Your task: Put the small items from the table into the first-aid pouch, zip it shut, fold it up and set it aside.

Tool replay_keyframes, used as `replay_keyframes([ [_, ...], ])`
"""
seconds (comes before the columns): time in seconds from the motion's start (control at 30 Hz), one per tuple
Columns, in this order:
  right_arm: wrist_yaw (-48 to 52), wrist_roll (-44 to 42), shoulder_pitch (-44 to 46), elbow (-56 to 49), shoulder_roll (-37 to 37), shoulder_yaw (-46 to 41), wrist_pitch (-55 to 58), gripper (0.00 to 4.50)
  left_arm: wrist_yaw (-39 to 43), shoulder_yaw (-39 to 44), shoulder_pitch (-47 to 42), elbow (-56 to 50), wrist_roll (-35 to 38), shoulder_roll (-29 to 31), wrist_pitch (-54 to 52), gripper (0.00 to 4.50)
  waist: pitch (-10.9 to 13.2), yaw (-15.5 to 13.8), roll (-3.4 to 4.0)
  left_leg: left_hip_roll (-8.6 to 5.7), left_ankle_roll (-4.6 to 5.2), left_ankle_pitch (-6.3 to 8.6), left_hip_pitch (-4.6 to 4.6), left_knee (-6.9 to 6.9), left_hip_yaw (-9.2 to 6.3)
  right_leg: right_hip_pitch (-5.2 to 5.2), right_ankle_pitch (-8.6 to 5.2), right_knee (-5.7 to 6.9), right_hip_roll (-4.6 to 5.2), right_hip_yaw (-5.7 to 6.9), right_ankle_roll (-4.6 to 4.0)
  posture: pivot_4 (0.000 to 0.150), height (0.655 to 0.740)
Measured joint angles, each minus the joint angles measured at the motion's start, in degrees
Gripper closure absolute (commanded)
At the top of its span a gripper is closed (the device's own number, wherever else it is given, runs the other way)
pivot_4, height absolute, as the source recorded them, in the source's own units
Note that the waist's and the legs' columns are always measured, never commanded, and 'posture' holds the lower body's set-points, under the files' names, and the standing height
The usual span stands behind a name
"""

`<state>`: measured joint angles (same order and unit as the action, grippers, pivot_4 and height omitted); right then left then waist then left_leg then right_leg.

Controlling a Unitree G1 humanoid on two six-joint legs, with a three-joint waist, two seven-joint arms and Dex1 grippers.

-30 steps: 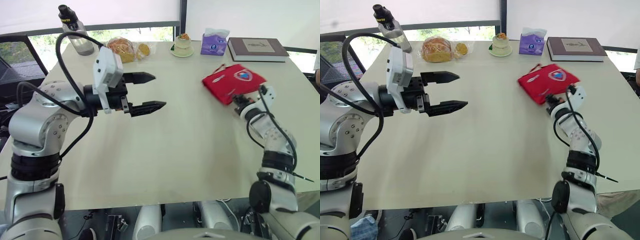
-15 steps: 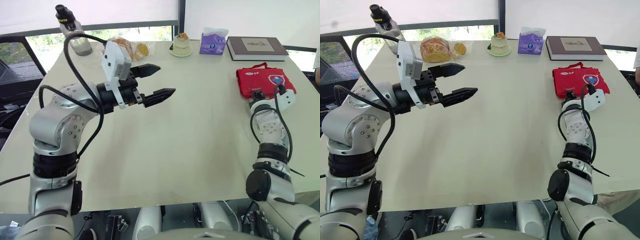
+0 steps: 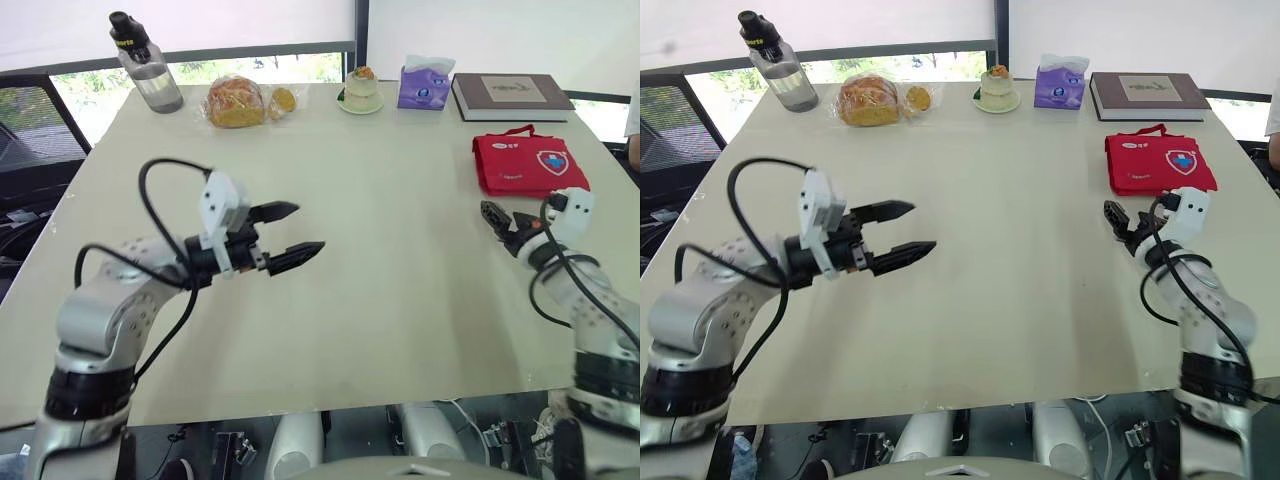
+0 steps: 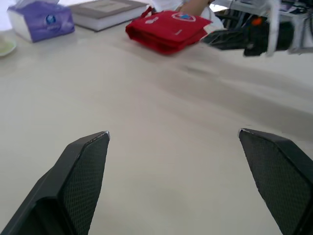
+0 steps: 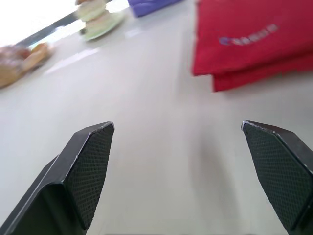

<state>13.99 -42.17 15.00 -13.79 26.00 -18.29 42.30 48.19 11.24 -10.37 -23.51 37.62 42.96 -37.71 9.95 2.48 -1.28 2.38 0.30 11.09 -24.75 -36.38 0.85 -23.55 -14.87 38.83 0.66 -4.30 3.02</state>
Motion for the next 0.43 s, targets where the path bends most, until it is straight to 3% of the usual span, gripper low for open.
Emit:
replay_keyframes([
  [0.17, 12.73, 3.35, -7.86, -6.52, 6.56, 4.1, -6.52, 0.05, -2.27, 2.91, 8.26, -1.92, -1.68, -1.1, 2.24, 0.0, -0.01, -0.1, 0.0, 0.0, 0.0, 0.0, 0.03, -0.01, 0.09, 0.02, -0.14, -0.03, 0.08, -0.02, -0.02, 0.15, 0.74],
  [0.23, 21.27, 6.22, -12.74, -6.78, 9.56, 4.33, -13.7, 0.05, -3.9, 3.6, 14.52, -2.82, -3.91, -3.12, 4.97, 0.0, -0.02, -0.16, -0.02, -0.04, 0.01, 0.0, 0.01, -0.04, 0.16, 0.03, -0.12, -0.06, 0.2, -0.04, -0.05, 0.15, 0.74],
  [0.43, 35.09, 10.79, -18.35, -2.69, 13.42, 4.83, -24.5, 0.05, -5.58, 4.02, 19.18, -2.79, -6.92, -5.09, 9.09, 0.0, -0.04, -0.34, -0.13, -0.04, 0.01, 0.0, 0.06, -0.1, 0.14, 0.08, -0.16, -0.05, 0.2, 0.01, -0.04, 0.15, 0.74],
])
